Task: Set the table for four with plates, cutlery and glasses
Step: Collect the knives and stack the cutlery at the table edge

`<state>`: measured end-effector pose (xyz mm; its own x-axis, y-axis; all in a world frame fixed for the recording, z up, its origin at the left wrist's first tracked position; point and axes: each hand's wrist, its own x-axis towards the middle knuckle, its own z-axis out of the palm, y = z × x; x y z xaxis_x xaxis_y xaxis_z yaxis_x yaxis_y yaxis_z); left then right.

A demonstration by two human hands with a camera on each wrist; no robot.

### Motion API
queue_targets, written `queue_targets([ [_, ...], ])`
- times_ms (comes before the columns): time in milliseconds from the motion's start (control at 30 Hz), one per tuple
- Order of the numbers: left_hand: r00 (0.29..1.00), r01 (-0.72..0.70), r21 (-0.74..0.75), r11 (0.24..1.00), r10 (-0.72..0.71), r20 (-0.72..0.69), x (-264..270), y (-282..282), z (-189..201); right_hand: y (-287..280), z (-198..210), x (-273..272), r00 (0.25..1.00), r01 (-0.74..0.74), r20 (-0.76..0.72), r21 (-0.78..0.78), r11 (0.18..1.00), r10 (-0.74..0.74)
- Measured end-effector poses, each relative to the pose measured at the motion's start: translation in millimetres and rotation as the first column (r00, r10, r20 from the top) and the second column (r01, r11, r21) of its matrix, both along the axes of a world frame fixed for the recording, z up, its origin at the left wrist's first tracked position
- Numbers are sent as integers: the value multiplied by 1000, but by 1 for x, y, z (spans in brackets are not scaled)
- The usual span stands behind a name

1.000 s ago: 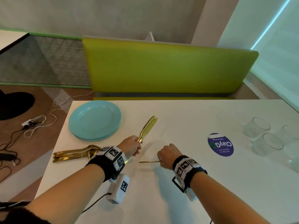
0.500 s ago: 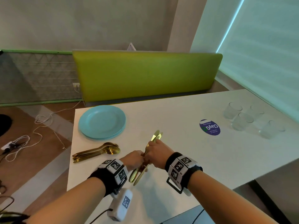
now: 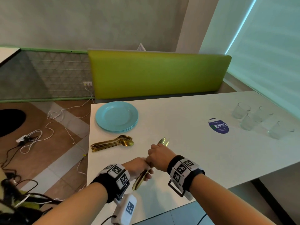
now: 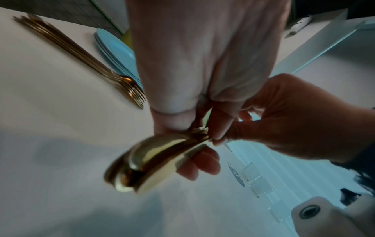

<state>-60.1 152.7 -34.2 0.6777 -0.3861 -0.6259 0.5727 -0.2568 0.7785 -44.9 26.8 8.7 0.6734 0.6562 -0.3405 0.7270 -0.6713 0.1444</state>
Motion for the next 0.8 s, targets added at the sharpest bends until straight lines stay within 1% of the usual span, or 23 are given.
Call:
queue_targets([
  [100, 1000, 18, 18, 1000, -18, -1, -6, 8, -2, 6, -7, -5, 997, -34, 64, 42, 999, 31],
  [133, 1000, 20, 19, 1000, -20, -3, -7, 11, -3, 6, -14, -5, 999, -18, 37, 58, 998, 16],
  [167, 1000, 26, 30, 999, -26, 5, -9, 13, -4, 7, -18, -2, 999, 1, 45, 99, 995, -6],
  [200, 999, 31, 48, 998, -32, 22, -10, 14, -5, 8, -23, -2, 997, -8, 73, 133, 991, -2],
  [233, 998, 33, 70, 997, -36, 45, -11, 16, -5, 10, -26, -3, 994, -21, 106, 133, 991, 6],
  [267, 997, 30, 102, 994, -37, 71, -11, 16, -5, 12, -27, -5, 992, -47, 125, 146, 988, 29],
  [300, 994, 20, 148, 989, -36, 103, -11, 17, -6, 13, -29, -4, 993, -41, 120, 150, 988, 23],
  [367, 982, -10, 276, 961, -42, 183, -8, 24, -12, 17, -32, -3, 994, 27, 98, 208, 978, -48],
  [400, 973, -21, 353, 935, -61, 221, -5, 29, -15, 16, -31, -3, 992, 55, 97, 259, 964, -83],
  [433, 960, -29, 450, 892, -100, 261, -2, 37, -19, 15, -30, -3, 989, 66, 111, 296, 953, -103],
  [467, 943, -28, 553, 833, -161, 290, 1, 46, -23, 14, -27, -3, 990, 66, 98, 310, 948, -101],
  [500, 925, -18, 639, 769, -229, 302, 4, 56, -28, 13, -24, -4, 990, 110, 46, 312, 944, -131],
  [567, 893, 4, 753, 658, -341, 294, 7, 73, -33, 6, -27, -3, 981, 158, 54, 327, 932, -185],
  [600, 879, 10, 788, 616, -382, 287, 8, 80, -36, 2, -30, -2, 977, 172, 61, 348, 922, -205],
  [633, 871, 10, 808, 589, -402, 283, 9, 85, -39, 0, -30, -3, 971, 202, 51, 350, 915, -234],
  [700, 868, 1, 825, 565, -411, 280, 11, 95, -46, -6, -36, -1, 965, 216, 69, 342, 915, -254],
  [733, 866, -1, 833, 554, -416, 278, 11, 99, -49, -8, -38, 0, 963, 212, 90, 321, 923, -253],
  [800, 861, 1, 844, 536, -431, 272, 9, 105, -54, -11, -42, 1, 950, 260, 99, 276, 925, -297],
])
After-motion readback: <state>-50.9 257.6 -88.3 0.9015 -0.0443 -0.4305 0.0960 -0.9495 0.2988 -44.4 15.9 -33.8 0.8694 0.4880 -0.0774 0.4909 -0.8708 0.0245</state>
